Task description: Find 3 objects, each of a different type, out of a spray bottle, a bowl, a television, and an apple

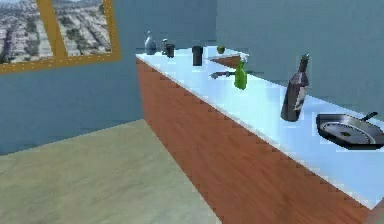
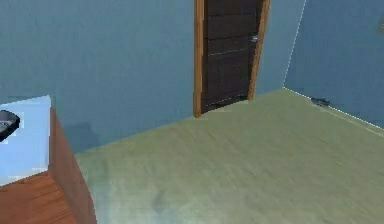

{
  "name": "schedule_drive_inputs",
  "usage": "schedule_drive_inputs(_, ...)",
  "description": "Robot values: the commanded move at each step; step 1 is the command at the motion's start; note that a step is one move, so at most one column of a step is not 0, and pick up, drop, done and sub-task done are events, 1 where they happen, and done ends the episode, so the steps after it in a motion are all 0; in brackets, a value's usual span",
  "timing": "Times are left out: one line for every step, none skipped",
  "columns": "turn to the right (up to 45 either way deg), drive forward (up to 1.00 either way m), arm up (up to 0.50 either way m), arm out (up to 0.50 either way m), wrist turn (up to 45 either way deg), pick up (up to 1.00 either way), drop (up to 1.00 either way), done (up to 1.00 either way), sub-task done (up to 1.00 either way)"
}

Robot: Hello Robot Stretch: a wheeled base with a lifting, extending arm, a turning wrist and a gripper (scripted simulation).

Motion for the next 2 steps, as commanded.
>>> schedule_drive_inputs(-3.0,0.0,0.0,0.0,0.0,0.0,0.0,0.0,0.0)
schedule_drive_inputs(0.0,0.35,0.0,0.0,0.0,0.0,0.0,0.0,0.0)
